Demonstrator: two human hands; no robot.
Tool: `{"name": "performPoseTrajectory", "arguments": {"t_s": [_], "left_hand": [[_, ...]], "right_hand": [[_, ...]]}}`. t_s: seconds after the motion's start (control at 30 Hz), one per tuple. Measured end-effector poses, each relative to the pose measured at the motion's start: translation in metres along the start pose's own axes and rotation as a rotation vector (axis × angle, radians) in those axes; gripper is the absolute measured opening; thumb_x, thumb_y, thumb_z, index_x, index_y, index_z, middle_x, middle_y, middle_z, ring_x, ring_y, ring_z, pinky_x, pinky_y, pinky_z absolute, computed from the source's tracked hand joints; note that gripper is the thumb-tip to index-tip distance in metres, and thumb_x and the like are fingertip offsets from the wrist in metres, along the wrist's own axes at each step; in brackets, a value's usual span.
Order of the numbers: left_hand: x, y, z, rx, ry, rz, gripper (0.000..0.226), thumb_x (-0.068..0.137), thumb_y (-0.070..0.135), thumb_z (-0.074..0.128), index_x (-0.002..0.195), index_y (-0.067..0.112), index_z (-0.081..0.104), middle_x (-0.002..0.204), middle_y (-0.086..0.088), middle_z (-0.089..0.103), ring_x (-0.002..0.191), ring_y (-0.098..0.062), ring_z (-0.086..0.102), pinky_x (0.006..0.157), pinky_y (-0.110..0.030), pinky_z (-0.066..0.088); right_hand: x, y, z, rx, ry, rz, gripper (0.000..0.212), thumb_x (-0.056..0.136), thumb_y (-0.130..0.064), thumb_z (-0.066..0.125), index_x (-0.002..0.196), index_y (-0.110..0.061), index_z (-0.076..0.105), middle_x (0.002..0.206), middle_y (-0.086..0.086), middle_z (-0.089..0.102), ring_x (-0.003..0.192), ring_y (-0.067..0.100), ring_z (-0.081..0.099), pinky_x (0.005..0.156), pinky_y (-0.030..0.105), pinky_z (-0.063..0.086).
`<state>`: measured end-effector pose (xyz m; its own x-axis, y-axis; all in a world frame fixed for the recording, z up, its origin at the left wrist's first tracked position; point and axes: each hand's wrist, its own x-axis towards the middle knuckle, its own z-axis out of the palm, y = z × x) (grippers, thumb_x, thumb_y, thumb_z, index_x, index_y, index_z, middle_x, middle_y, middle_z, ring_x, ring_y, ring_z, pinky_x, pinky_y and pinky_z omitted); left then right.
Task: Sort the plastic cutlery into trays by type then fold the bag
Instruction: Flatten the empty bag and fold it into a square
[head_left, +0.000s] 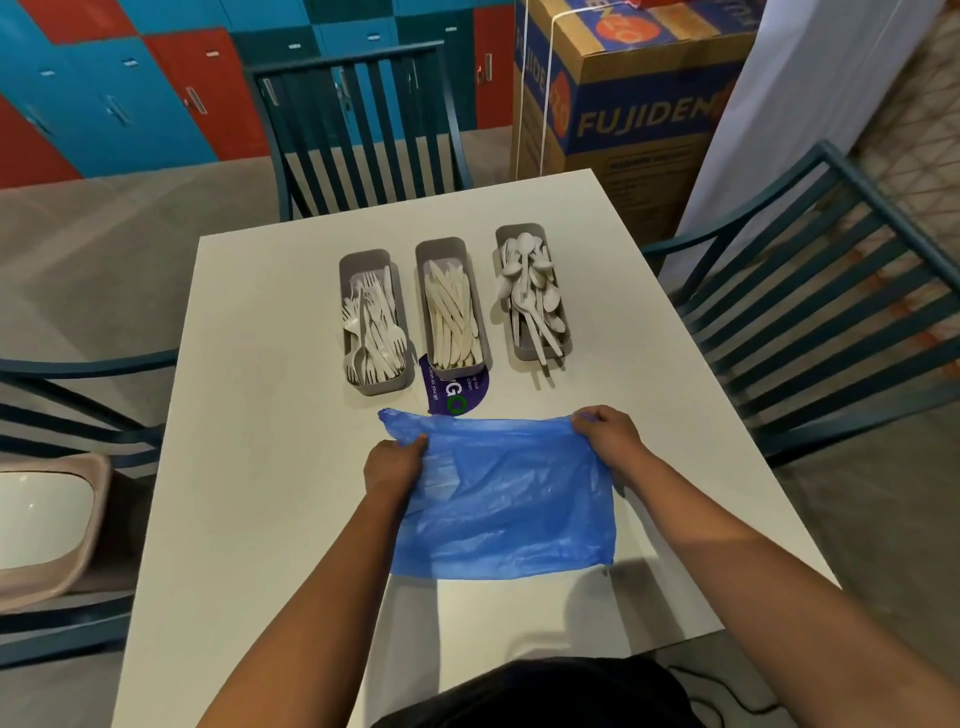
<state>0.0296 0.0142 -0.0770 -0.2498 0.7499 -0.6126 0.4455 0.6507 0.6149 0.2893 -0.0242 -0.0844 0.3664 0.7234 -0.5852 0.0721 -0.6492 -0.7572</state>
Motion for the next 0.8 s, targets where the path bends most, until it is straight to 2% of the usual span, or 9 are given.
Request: {"name": "performPoseTrajectory", "arguments": {"t_s": [0.1, 0.2, 0.33, 0.4, 0.5, 0.57, 0.63, 0.7, 0.8], "left_hand": [[-0.007, 0.0, 0.0, -0.104, 0.139, -0.022, 0.037, 0.088, 0.033, 0.059, 0.109, 0.003, 0.052, 0.107, -0.016, 0.06, 0.112, -0.038, 0.057, 0.096, -0.041, 0.046], [-0.02, 0.01, 0.001, 0.007, 0.331, 0.056, 0.044, 0.089, 0.03, 0.054, 0.127, 0.012, 0.042, 0.13, -0.011, 0.05, 0.116, -0.033, 0.052, 0.1, -0.045, 0.035], [-0.036, 0.032, 0.012, 0.263, 0.451, 0.388, 0.032, 0.09, 0.028, 0.052, 0.119, 0.015, 0.054, 0.123, -0.01, 0.052, 0.114, -0.031, 0.05, 0.094, -0.041, 0.033], [-0.042, 0.04, 0.026, 0.246, 0.39, 0.632, 0.028, 0.09, 0.024, 0.051, 0.112, 0.01, 0.06, 0.118, -0.011, 0.055, 0.109, -0.03, 0.053, 0.09, -0.035, 0.034], [-0.045, 0.037, 0.051, 0.278, 0.071, 0.921, 0.039, 0.088, 0.021, 0.038, 0.113, 0.005, 0.065, 0.126, -0.017, 0.055, 0.114, -0.034, 0.055, 0.097, -0.034, 0.04], [-0.039, 0.027, 0.066, 0.514, -0.129, 0.952, 0.049, 0.094, 0.027, 0.028, 0.134, 0.012, 0.051, 0.149, -0.016, 0.035, 0.136, -0.036, 0.034, 0.11, -0.048, 0.029], [-0.029, 0.014, 0.077, 0.85, -0.23, 0.874, 0.057, 0.096, 0.041, 0.008, 0.15, 0.027, 0.018, 0.16, -0.002, 0.003, 0.147, -0.028, 0.001, 0.116, -0.051, 0.002], [-0.02, 0.001, 0.081, 0.99, -0.237, 0.862, 0.074, 0.079, 0.053, -0.015, 0.149, 0.035, -0.002, 0.16, 0.004, -0.01, 0.147, -0.024, -0.012, 0.114, -0.054, -0.01], [-0.001, -0.02, 0.079, 1.068, -0.246, 0.804, 0.075, 0.069, 0.063, -0.018, 0.141, 0.042, -0.016, 0.158, 0.007, -0.015, 0.146, -0.023, -0.017, 0.11, -0.059, -0.015]], "right_hand": [[0.001, 0.001, -0.002, -0.13, 0.138, -0.091, 0.039, 0.091, -0.021, 0.058, 0.128, -0.015, 0.05, 0.128, 0.009, 0.051, 0.116, 0.027, 0.052, 0.096, 0.035, 0.041], [-0.007, 0.006, 0.004, -0.264, 0.31, -0.289, 0.036, 0.093, -0.024, 0.054, 0.128, -0.017, 0.051, 0.131, 0.007, 0.049, 0.12, 0.024, 0.048, 0.101, 0.039, 0.042], [-0.021, 0.011, 0.02, -0.396, 0.31, -0.504, 0.024, 0.094, -0.017, 0.05, 0.114, -0.013, 0.063, 0.124, 0.005, 0.056, 0.115, 0.023, 0.051, 0.097, 0.03, 0.039], [-0.024, 0.016, 0.029, -0.509, 0.281, -0.589, 0.024, 0.094, -0.014, 0.05, 0.112, -0.011, 0.066, 0.124, 0.007, 0.056, 0.117, 0.027, 0.051, 0.103, 0.035, 0.036], [-0.027, 0.022, 0.044, -0.874, 0.181, -0.674, 0.042, 0.097, -0.027, 0.034, 0.132, -0.016, 0.054, 0.145, 0.006, 0.044, 0.14, 0.028, 0.031, 0.117, 0.047, 0.012], [-0.026, 0.028, 0.053, -1.126, 0.078, -0.67, 0.049, 0.098, -0.031, 0.028, 0.144, -0.016, 0.036, 0.156, 0.004, 0.025, 0.147, 0.027, 0.009, 0.116, 0.049, -0.008], [-0.023, 0.037, 0.06, -1.284, 0.005, -0.67, 0.053, 0.097, -0.031, 0.024, 0.147, -0.013, 0.031, 0.158, 0.005, 0.017, 0.147, 0.026, -0.003, 0.109, 0.048, -0.026], [-0.025, 0.046, 0.061, -1.32, -0.046, -0.659, 0.056, 0.092, -0.036, 0.029, 0.14, -0.012, 0.044, 0.152, 0.008, 0.032, 0.145, 0.029, 0.013, 0.111, 0.048, -0.024], [-0.022, 0.061, 0.056, -1.25, -0.057, -0.702, 0.053, 0.081, -0.043, 0.049, 0.125, -0.016, 0.061, 0.134, 0.011, 0.056, 0.128, 0.035, 0.048, 0.112, 0.057, 0.007]]}}
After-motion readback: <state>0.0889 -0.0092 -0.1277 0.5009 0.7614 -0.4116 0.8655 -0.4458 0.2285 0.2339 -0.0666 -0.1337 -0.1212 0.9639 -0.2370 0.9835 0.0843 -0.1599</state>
